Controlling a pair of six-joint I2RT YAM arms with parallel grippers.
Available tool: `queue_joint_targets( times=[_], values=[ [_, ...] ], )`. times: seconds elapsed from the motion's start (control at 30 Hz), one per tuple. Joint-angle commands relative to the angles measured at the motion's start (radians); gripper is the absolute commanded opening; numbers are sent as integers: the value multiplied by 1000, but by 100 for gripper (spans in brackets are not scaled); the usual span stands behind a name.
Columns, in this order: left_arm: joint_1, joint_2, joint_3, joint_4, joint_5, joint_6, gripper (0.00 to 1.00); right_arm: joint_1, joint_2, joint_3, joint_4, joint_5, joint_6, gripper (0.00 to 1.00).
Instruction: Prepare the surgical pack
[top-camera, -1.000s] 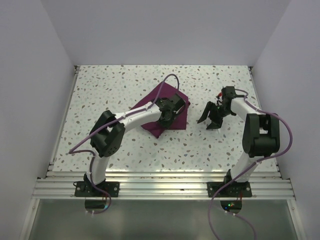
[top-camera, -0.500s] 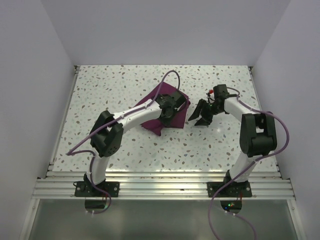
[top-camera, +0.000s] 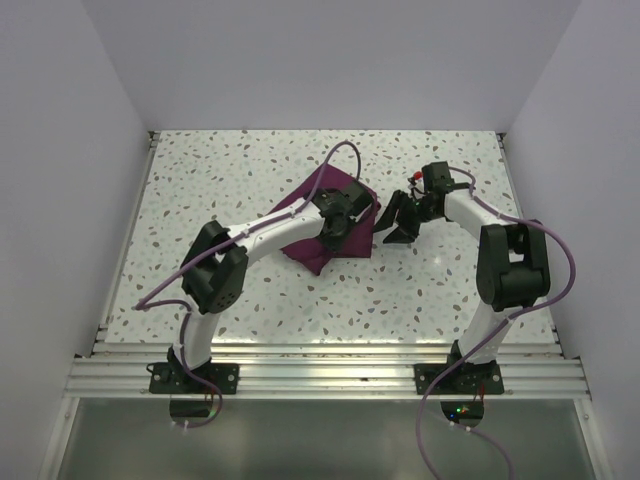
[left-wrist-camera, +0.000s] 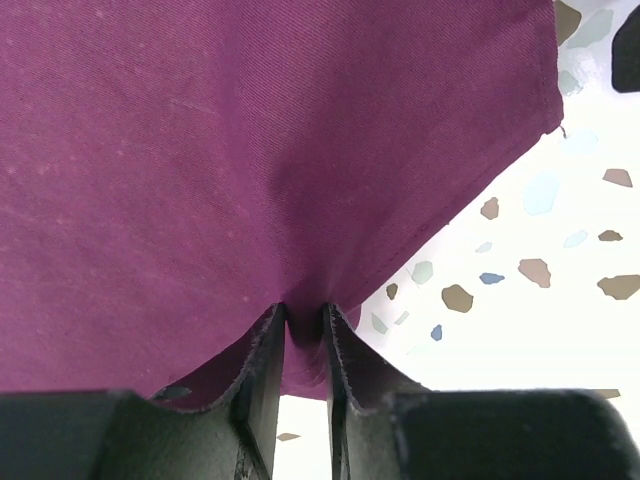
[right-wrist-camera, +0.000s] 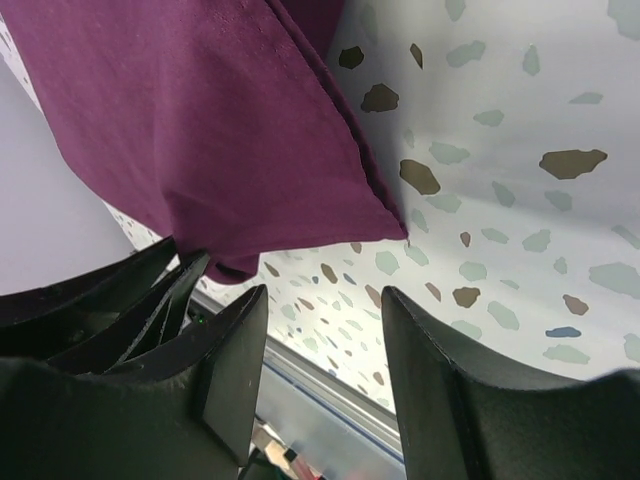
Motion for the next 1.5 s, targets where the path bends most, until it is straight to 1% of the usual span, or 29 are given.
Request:
queue_joint_targets(
  times=[0.0, 0.1, 0.2, 0.23, 0.37, 0.4, 0.53, 0.6, 0.7, 0.93, 1.3, 1.4, 1.43, 1.47],
  values=[
    [-4, 8, 5, 5, 3, -14, 25, -1, -4, 7, 22, -31, 11, 53],
    [-4, 14, 2, 1, 3, -14, 29, -1, -5, 6, 24, -31, 9, 53],
    [-4, 19, -6, 1, 2, -16, 31, 0, -4, 7, 22, -29, 8, 53],
    [-4, 19, -9, 1, 2, -16, 34, 0, -5, 7, 23, -28, 8, 53],
    [-2, 23, -31, 2, 2, -17, 36, 4, -7, 4, 24, -26, 6, 53],
    [-2, 20, -35, 7, 2, -17, 35, 5, -8, 1, 23, -24, 6, 53],
    [-1, 11, -37, 13, 8, -17, 20, 8, -10, -4, 26, -21, 6, 52],
    [1, 3, -37, 16, 8, -17, 17, 14, -10, -4, 26, -23, 6, 52],
    [4, 8, -26, 13, 20, -16, 0, 23, -10, -2, 30, -23, 15, 52],
    [5, -50, 6, -5, 17, -32, 0, 43, 1, 1, 61, -52, 52, 51],
    [5, -63, 21, -19, 37, -32, 0, 73, 25, 12, 99, -78, 92, 49],
    [7, -72, 35, -21, 46, -36, 0, 85, 30, -4, 139, -100, 126, 41],
    [7, -72, 43, -27, 46, -36, 0, 86, 32, -16, 166, -106, 136, 29],
    [8, -73, 49, -30, 46, -37, 0, 88, 35, -21, 180, -110, 161, 24]
  ],
)
